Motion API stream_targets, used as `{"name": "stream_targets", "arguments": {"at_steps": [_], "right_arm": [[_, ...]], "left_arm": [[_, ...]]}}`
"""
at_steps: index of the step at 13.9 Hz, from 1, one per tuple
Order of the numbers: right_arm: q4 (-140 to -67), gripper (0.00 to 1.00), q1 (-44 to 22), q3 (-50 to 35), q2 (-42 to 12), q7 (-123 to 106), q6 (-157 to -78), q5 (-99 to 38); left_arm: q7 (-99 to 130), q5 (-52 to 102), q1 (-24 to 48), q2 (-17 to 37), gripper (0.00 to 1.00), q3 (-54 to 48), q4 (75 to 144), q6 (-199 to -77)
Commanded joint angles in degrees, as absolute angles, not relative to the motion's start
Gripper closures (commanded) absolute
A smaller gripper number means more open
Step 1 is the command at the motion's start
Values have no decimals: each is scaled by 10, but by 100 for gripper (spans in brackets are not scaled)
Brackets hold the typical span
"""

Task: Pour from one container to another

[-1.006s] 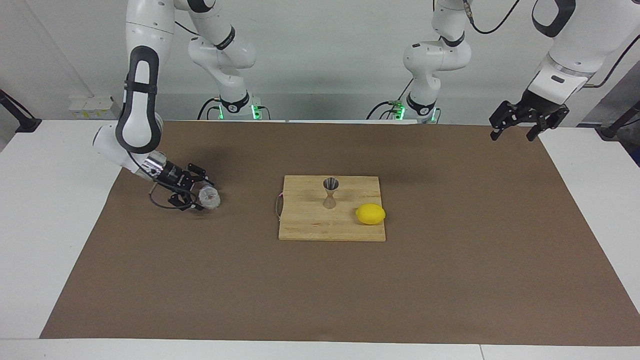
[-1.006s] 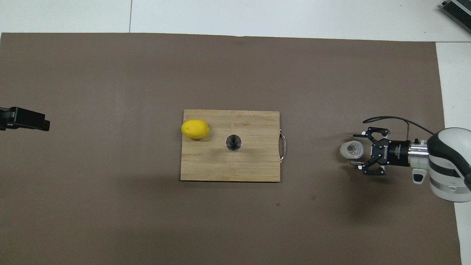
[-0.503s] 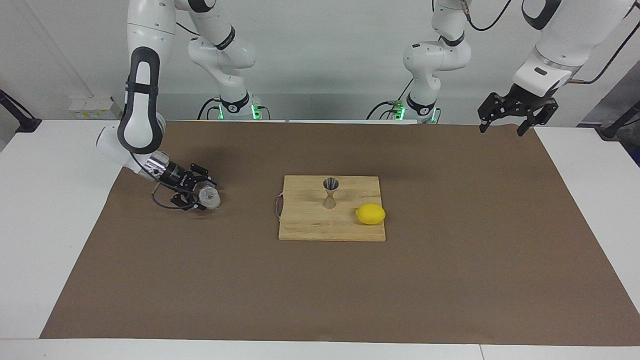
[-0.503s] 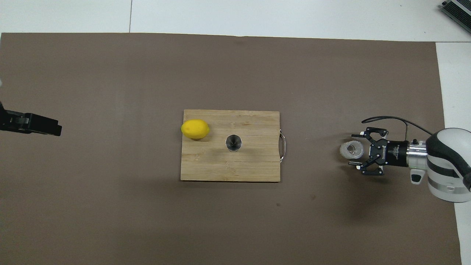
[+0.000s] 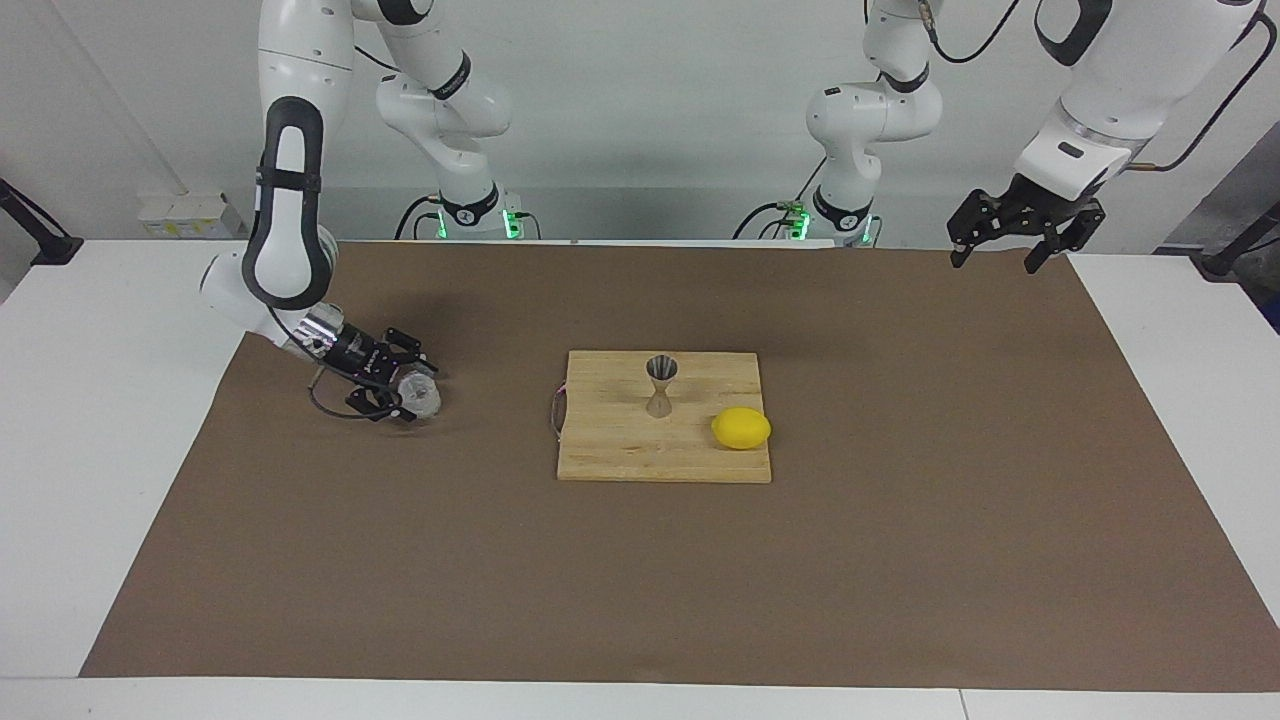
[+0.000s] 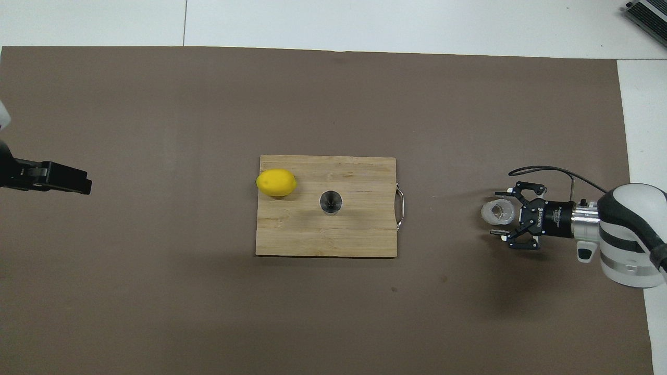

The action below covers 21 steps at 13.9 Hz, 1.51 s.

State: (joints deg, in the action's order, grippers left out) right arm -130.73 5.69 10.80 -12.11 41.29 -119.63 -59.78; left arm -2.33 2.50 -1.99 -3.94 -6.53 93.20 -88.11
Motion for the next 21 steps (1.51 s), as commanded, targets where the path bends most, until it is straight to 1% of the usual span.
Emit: {"name": "stream_targets", "arguments": {"at_steps": [1,6,7,8,9,11,12,13,14,21], "right_arm": [[-1317,0,54,108,-119,391,-1207,-621],[-1316,0,54,108,-119,390,-1208,-621],[-1316,5,54,108,-119,390,-1208,-621],[-1315,21,54,108,-119,393,-1208,-621],[-1315,29,54,108,-119,393,-1208,-621],[-1315,34,54,108,-119,395,-1208,-621],[-1315,35,54,108,-118,395,-1208,-621],[-1315,43,54,108,-118,395,-1208,-621],[-1315,45,54,108,-118,396,-1208,-621],[-1311,45,54,108,-111,398,-1208,-621]], "left_arm": [[-14,16,-29,-57,0,-71,949,-877],[-13,16,-31,-57,0,-70,949,-876],[-13,16,-31,-57,0,-70,949,-876],[-13,16,-31,-57,0,-70,949,-876],[-13,16,-31,-57,0,-70,949,-875],[-13,16,-31,-57,0,-70,949,-876],[-13,16,-31,-57,0,-70,949,-876],[-14,16,-31,-57,0,-70,949,-875],[-13,16,-30,-57,0,-70,949,-876],[-13,16,-30,-57,0,-70,949,-876]]}}
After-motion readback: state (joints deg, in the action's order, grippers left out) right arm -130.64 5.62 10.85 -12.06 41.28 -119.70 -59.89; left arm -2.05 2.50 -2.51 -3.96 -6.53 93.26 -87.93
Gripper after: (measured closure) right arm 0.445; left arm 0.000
